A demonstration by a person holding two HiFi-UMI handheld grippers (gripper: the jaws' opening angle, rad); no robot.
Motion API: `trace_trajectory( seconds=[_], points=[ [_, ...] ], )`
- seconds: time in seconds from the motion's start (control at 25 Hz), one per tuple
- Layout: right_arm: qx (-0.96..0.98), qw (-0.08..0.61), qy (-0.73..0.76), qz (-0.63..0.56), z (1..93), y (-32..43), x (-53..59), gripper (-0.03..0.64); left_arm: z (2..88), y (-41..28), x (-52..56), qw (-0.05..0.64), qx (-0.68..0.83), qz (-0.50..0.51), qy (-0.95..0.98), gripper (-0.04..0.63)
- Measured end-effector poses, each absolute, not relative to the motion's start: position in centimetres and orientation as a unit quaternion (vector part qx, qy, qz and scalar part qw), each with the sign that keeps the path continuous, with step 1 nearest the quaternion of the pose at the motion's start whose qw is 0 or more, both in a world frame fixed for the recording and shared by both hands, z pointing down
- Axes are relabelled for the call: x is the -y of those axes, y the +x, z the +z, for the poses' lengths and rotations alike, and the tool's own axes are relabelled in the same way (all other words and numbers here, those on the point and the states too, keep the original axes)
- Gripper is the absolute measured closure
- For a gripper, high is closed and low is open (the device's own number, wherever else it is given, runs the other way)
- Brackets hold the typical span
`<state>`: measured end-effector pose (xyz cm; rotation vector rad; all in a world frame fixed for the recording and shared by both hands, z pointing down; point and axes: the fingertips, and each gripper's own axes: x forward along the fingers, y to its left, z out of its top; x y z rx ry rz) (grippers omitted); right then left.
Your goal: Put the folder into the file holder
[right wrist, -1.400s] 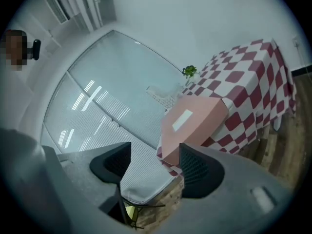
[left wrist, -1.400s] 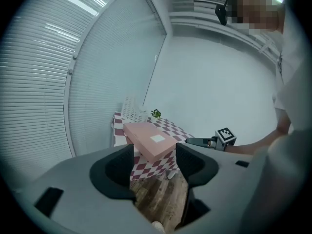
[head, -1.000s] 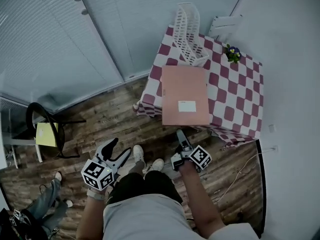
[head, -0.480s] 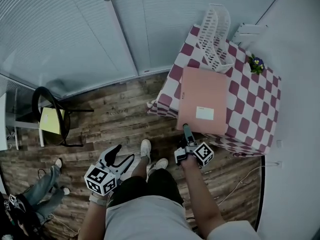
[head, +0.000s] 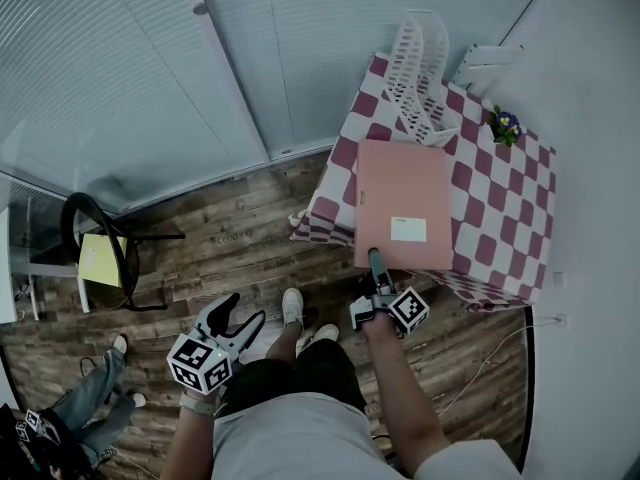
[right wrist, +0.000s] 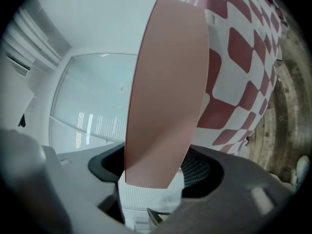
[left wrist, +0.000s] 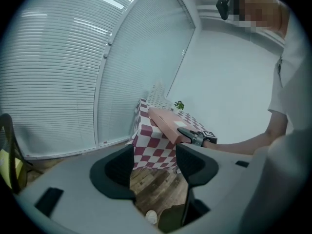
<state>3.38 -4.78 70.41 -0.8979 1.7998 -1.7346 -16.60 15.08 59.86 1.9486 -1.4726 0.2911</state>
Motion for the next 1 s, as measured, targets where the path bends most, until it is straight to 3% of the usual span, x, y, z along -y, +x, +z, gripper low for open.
trace_trajectory(
  seconds=[1.0],
  points=[
    [-0.628,0.316,-0.443,-0.556,58.1,15.5,5.8,0.304,55.2,-8.6,-3.1,0.293,0.389,0.085,0.869,0.347]
  ],
)
